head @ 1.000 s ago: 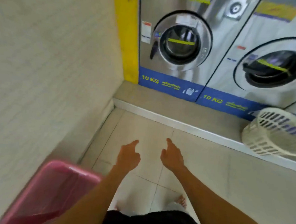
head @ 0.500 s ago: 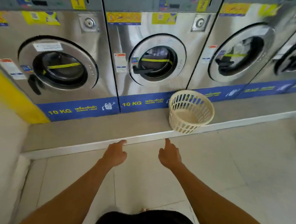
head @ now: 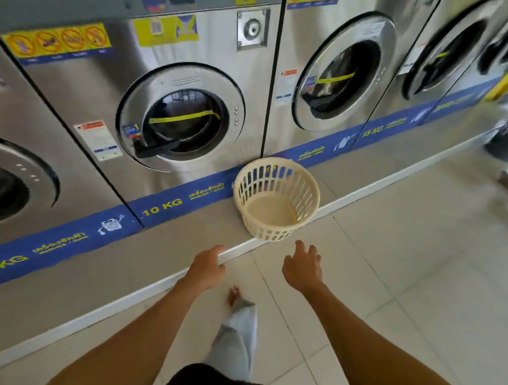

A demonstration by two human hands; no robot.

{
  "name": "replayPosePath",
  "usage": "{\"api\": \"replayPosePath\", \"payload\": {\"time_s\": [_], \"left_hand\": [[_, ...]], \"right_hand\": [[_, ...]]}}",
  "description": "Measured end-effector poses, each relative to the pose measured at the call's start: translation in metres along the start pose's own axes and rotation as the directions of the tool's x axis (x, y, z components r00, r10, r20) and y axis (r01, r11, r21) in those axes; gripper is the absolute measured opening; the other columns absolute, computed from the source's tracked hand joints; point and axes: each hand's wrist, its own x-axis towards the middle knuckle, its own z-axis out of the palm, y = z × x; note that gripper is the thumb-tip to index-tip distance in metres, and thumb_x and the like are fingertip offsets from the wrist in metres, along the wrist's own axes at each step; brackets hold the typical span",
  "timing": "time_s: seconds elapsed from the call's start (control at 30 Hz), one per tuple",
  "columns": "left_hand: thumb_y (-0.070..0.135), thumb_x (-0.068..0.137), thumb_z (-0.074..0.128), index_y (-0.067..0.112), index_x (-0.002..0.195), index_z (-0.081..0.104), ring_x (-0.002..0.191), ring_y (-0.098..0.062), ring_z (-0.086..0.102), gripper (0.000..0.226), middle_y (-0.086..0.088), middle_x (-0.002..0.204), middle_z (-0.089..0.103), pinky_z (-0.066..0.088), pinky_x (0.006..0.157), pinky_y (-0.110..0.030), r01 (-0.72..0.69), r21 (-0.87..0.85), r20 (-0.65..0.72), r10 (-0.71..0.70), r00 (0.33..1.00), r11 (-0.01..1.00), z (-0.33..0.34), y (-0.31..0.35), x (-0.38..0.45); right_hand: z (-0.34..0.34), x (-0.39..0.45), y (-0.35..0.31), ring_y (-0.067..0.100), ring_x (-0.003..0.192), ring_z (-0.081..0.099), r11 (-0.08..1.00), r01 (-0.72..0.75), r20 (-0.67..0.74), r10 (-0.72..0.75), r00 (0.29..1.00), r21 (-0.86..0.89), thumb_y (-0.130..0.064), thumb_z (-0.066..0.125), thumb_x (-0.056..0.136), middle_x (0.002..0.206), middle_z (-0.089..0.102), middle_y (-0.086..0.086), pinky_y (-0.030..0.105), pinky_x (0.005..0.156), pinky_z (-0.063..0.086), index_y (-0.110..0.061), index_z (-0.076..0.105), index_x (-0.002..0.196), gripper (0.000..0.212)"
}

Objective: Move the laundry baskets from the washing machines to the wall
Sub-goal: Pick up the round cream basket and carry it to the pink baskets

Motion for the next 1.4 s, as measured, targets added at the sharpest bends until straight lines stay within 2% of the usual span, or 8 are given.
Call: {"api": "replayPosePath", "payload": {"time_s": [0.33,0.53,0.73,0.93,1.13,1.23,1.3,1.4], "left_hand": [[0.012,0.087,0.051,0.014,0.146,0.043,0.133,-0.026,0.049,0.059,-0.013,0.145,0.051,0.036,0.108,-0.027,0.022,0.031,0.132,-0.025,0.991,0.999,-0.050,0.042,0.147],[0.013,0.082,0.054,0.021,0.142,0.049,0.125,-0.029,0.056,0.061,-0.012,0.135,0.060,0.042,0.103,-0.031,0.002,0.050,0.120,-0.008,0.993,0.999,-0.089,0.065,0.214],[0.024,0.084,0.062,0.021,0.142,0.049,0.129,-0.025,0.053,0.060,-0.008,0.138,0.058,0.040,0.105,-0.029,0.036,-0.010,0.120,-0.035,0.992,0.999,-0.093,0.080,0.244],[0.020,0.084,0.061,0.020,0.139,0.054,0.120,-0.027,0.060,0.055,-0.011,0.130,0.065,0.044,0.102,-0.031,0.175,-0.145,0.022,-0.174,0.985,0.974,-0.073,0.085,0.254],[0.021,0.082,0.061,0.024,0.149,0.033,0.120,-0.038,0.054,0.073,-0.020,0.127,0.061,0.044,0.099,-0.041,0.362,-0.225,-0.027,-0.377,0.926,0.905,-0.038,0.093,0.279],[0.020,0.082,0.062,0.025,0.147,0.035,0.119,-0.035,0.054,0.070,-0.018,0.128,0.059,0.047,0.093,-0.039,0.393,-0.279,-0.056,-0.423,0.904,0.876,-0.008,0.092,0.310],[0.020,0.083,0.063,0.027,0.145,0.037,0.115,-0.032,0.057,0.068,-0.015,0.126,0.060,0.049,0.089,-0.036,0.394,-0.306,-0.055,-0.429,0.901,0.867,0.015,0.088,0.334],[0.022,0.086,0.063,0.029,0.150,0.029,0.114,-0.030,0.059,0.072,-0.015,0.131,0.057,0.051,0.095,-0.038,0.419,-0.320,-0.005,-0.444,0.896,0.850,0.049,0.078,0.369]], "right_hand": [[-0.043,0.140,-0.029,0.039,0.138,0.038,0.992,-0.122,0.068,0.122,0.990,0.006,-0.024,0.047,0.102,0.147,0.042,0.021,0.051,0.109,0.039,-0.013,0.034,0.150,0.052],[-0.060,0.190,-0.039,0.038,0.134,0.044,0.988,-0.157,0.103,0.156,0.982,-0.003,-0.027,0.048,0.101,0.144,0.047,0.019,0.050,0.105,0.044,-0.014,0.037,0.150,0.051],[-0.063,0.235,-0.045,0.038,0.129,0.050,0.992,-0.113,0.161,0.120,0.980,-0.052,-0.043,0.048,0.100,0.144,0.050,0.019,0.049,0.103,0.048,-0.015,0.039,0.149,0.057],[-0.069,0.293,-0.037,0.041,0.129,0.051,0.993,-0.030,0.250,0.057,0.967,-0.111,-0.053,0.046,0.099,0.147,0.050,0.020,0.053,0.103,0.049,-0.015,0.039,0.150,0.064],[-0.069,0.366,-0.023,0.041,0.124,0.059,0.991,0.020,0.292,0.019,0.956,-0.131,-0.048,0.042,0.102,0.140,0.058,0.020,0.054,0.103,0.049,-0.009,0.046,0.146,0.059],[-0.047,0.413,-0.013,0.039,0.124,0.059,0.992,0.014,0.313,0.025,0.949,-0.121,-0.044,0.040,0.104,0.138,0.060,0.018,0.055,0.104,0.049,-0.008,0.048,0.144,0.054],[-0.029,0.442,-0.007,0.039,0.126,0.057,0.993,0.012,0.343,0.029,0.939,-0.119,-0.044,0.041,0.104,0.139,0.058,0.019,0.057,0.106,0.047,-0.008,0.045,0.146,0.055],[-0.007,0.479,0.004,0.040,0.139,0.043,0.979,0.005,0.299,0.058,0.953,-0.204,-0.047,0.048,0.100,0.153,0.043,0.017,0.056,0.114,0.037,-0.013,0.040,0.150,0.061]]}}
